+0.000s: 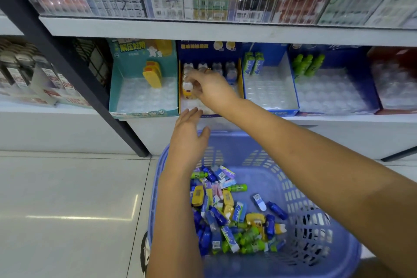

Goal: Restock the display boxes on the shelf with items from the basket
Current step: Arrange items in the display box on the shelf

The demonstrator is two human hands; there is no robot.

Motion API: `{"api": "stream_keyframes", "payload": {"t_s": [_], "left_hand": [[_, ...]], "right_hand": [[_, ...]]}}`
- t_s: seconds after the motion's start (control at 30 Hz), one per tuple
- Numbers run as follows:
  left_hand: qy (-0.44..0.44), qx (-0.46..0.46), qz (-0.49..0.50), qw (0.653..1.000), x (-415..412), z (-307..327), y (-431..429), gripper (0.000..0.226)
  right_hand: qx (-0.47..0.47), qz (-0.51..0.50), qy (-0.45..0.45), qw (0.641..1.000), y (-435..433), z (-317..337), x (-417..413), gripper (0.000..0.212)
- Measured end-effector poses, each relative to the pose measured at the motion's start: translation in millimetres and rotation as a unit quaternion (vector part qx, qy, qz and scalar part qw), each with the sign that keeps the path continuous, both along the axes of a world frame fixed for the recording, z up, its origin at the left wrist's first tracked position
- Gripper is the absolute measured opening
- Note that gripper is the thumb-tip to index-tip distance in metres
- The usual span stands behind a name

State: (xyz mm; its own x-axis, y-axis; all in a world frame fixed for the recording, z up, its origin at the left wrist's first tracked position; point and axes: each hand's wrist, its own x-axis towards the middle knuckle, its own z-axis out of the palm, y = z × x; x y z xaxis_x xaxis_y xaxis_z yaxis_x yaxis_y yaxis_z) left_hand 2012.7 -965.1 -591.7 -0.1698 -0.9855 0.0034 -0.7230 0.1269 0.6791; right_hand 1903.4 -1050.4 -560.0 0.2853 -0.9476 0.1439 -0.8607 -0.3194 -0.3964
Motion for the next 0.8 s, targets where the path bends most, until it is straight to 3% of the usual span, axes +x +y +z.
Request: {"api": "stream_keyframes", "payload": {"t_s": [0.13,0.2,0.27,0.37,0.43,0.67,0.73,0.8], "left_hand": [[0.063,-0.019,0.003,0.998,-4.9,4.9,16.4,0.032],[0.079,0.033,-0.010,0.996,-14.1,-2.4,20.7,0.022],[0.034,0.128,-0.043,0.990,-27.0,-22.1,24.4,0.018],[-0.071,0.258,-0.139,0.953,-51.9,-66.7,45.2,0.022],[-0.107,0.304,-0.210,0.923,-72.6,-95.8,68.6,0.028],[-0.205,0.293,-0.368,0.859,-116.4,-163.1,124.3,0.040],[-0.216,0.274,-0.380,0.857,-120.2,-170.9,127.1,0.035],[-0.223,0.252,-0.382,0.861,-121.9,-175.9,128.1,0.030]], "right_hand": [[-0.005,-0.020,-0.079,0.997,42.9,7.5,-30.3,0.024],[0.057,-0.049,-0.100,0.992,72.5,-2.8,-56.7,0.011],[0.185,-0.064,-0.035,0.980,96.6,-25.1,-81.0,0.011],[0.415,-0.067,0.087,0.903,127.2,-78.3,-103.6,0.021],[0.486,-0.064,0.169,0.855,150.9,-115.3,-112.8,0.027],[0.569,-0.101,0.229,0.783,215.6,-189.9,-144.9,0.033],[0.612,-0.067,0.267,0.741,215.6,-196.1,-138.9,0.041],[0.619,-0.085,0.264,0.735,217.1,-202.6,-137.3,0.045]]}}
